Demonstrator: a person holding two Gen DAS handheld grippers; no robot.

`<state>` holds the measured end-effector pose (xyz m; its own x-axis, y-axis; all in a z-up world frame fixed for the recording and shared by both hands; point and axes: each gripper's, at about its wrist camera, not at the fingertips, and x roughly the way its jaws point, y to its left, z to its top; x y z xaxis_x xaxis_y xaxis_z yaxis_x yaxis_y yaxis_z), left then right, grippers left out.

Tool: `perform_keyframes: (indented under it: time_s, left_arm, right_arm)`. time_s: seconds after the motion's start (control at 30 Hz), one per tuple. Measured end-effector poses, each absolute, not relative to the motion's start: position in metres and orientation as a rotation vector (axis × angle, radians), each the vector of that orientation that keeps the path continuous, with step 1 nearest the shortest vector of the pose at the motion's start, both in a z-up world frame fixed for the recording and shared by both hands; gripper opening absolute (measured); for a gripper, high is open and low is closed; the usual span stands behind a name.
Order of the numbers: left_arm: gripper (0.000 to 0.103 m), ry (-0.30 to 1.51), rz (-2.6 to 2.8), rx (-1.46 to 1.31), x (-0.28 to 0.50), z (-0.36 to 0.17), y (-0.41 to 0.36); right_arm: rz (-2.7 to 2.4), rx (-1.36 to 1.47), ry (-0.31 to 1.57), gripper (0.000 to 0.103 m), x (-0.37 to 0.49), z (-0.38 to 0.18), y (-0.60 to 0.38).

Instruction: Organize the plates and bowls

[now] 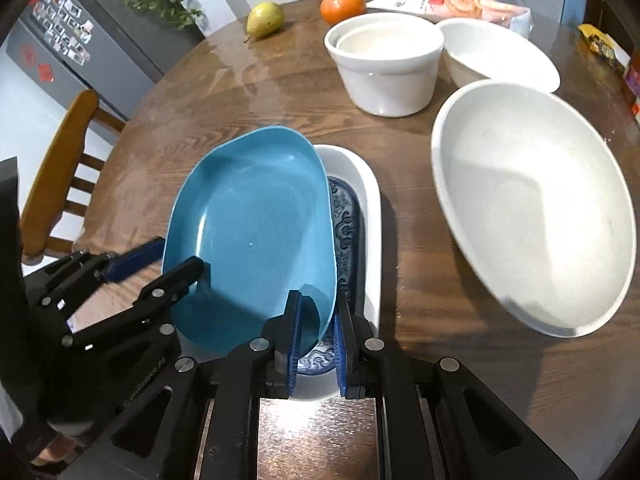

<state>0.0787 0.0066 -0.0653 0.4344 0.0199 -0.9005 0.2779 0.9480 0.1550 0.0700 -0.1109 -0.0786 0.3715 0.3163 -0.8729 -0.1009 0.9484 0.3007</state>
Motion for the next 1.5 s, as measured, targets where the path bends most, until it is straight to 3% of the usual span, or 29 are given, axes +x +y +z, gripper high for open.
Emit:
perform_keyframes:
  time_s: [0.07, 0.27, 0.33, 0.47, 0.7, 0.83, 1.5]
  left_arm:
    - [0.056, 1.107, -0.162, 0.275, 0.08, -0.065, 0.009]
    - [0.059, 1.082, -0.144, 0.242, 0.072, -0.054, 0.01]
    - [0.072, 1.061, -0.138, 0.225, 0.069, -0.046, 0.013]
    - [0.08, 1.033, -0.134, 0.18, 0.058, -0.031, 0.014]
    - [0.082, 0.999, -0.159, 0.13, 0.043, -0.011, 0.002]
    - [0.091, 0.983, -0.181, 0.113, 0.034, -0.005, -0.009]
    - [0.09, 0.95, -0.226, 0.125, 0.072, -0.02, -0.122]
  right_arm:
    - [0.273, 0.201, 1.145, 0.034, 0.068, -0.076, -0.113]
    - [0.278, 0.197, 1.083, 0.04, 0.056, -0.059, -0.118]
    - [0.285, 0.204, 1.066, 0.04, 0.052, -0.053, -0.122]
    - [0.282, 0.209, 1.017, 0.05, 0.038, -0.04, -0.135]
    - [0.231, 0.267, 0.949, 0.053, 0.017, -0.025, -0.171]
    - [0.189, 0.305, 0.928, 0.054, 0.007, -0.022, -0.192]
    - [0.045, 0.368, 0.944, 0.054, 0.035, -0.041, -0.295]
